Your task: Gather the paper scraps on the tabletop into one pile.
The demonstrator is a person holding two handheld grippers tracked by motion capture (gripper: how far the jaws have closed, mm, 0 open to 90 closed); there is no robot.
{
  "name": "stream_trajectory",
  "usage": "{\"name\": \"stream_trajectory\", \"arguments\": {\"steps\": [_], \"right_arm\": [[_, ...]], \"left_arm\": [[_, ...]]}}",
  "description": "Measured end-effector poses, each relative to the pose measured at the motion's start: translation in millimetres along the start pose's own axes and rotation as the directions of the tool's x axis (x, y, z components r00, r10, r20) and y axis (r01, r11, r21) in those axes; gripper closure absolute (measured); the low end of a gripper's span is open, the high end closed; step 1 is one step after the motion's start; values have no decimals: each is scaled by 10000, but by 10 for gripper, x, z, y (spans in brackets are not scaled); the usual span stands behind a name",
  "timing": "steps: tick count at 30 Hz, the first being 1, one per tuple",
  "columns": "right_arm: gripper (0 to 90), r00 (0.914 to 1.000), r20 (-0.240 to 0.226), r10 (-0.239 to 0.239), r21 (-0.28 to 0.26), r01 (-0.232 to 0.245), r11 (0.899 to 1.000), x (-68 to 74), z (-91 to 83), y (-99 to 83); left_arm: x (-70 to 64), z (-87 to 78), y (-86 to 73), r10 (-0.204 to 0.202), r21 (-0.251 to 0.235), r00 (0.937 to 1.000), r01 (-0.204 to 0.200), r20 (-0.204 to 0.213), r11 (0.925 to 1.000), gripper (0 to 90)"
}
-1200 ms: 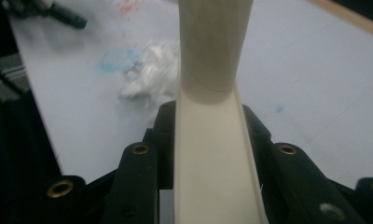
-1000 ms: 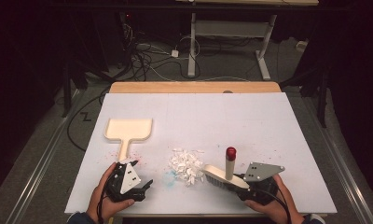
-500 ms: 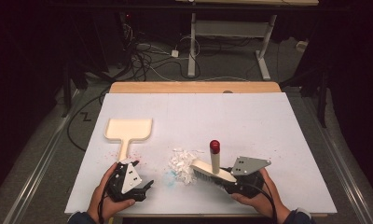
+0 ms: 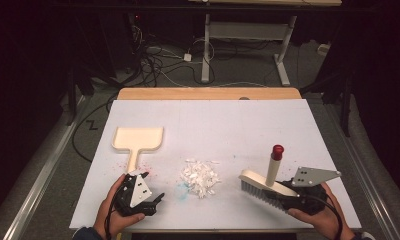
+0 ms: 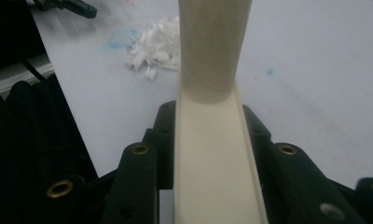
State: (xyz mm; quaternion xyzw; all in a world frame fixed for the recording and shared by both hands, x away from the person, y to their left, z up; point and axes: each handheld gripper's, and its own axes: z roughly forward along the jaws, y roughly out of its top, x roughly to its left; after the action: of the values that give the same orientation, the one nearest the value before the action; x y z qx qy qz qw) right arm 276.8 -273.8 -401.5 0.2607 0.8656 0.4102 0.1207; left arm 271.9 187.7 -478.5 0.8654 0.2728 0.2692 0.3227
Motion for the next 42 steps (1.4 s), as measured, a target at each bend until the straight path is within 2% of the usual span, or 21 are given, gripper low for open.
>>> {"name": "stream_trajectory", "arguments": {"steps": [4,5,6,9,13,16,18,22,23,26,28,33,36,38,39,41,42], "right_arm": [[673,9991,-218,376,278,-369,9989,-93,-73,-87],[673,9979,-413,489,388,-473,9981,-127,-64,-103],[673,9964,-570,622,519,-593,9969,-168,-45,-118],[673,9928,-506,1088,742,-1049,9917,-309,40,-148],[672,9830,-959,1565,972,-1472,9843,-534,154,-114],[653,9792,-887,1824,1305,-1701,9767,-691,235,-60],[620,9798,-672,1882,1459,-1770,9733,-778,276,-29],[538,9879,116,1544,2019,-1536,9673,-906,330,48],[517,9891,299,1443,2008,-1473,9685,-931,336,69],[476,9926,920,790,2204,-977,9705,-978,369,139],[473,9955,886,350,2342,-550,9706,-966,402,188],[450,9969,772,-143,2406,-47,9706,-994,450,271],[404,9959,837,-337,2597,109,9656,-1043,460,302],[393,9941,1017,-364,2527,96,9675,-1078,454,312],[413,9935,1080,-350,2562,62,9666,-1090,443,317],[527,9875,1489,-516,2344,155,9720,-1124,410,325],[539,9871,1521,-499,2201,153,9754,-1145,397,325]], "left_arm": [[-6,15,13,44,43,10000,-44,41,10000,182],[-7,19,16,51,58,10000,-51,48,10000,182],[-8,24,19,60,59,10000,-60,64,10000,182],[-7,35,23,114,93,9999,-115,114,9999,182],[-8,61,22,98,128,9996,-101,254,9999,182],[-12,59,24,147,130,9994,-151,299,9998,182],[-15,60,20,124,125,9995,-128,303,9998,182],[-18,64,13,160,204,9992,-167,368,9997,182],[-22,65,12,200,230,9989,-210,420,9995,183],[-38,71,11,323,307,9982,-338,504,9990,192],[-39,75,11,373,344,9979,-391,526,9986,192],[-42,78,11,397,352,9976,-417,560,9985,192],[-42,78,12,405,331,9975,-425,577,9985,192],[-39,81,10,414,346,9973,-436,605,9985,191],[-39,83,10,418,357,9972,-440,615,9984,192],[-44,90,10,402,354,9973,-424,622,9985,192],[-45,90,11,414,360,9972,-437,628,9984,192]]}}
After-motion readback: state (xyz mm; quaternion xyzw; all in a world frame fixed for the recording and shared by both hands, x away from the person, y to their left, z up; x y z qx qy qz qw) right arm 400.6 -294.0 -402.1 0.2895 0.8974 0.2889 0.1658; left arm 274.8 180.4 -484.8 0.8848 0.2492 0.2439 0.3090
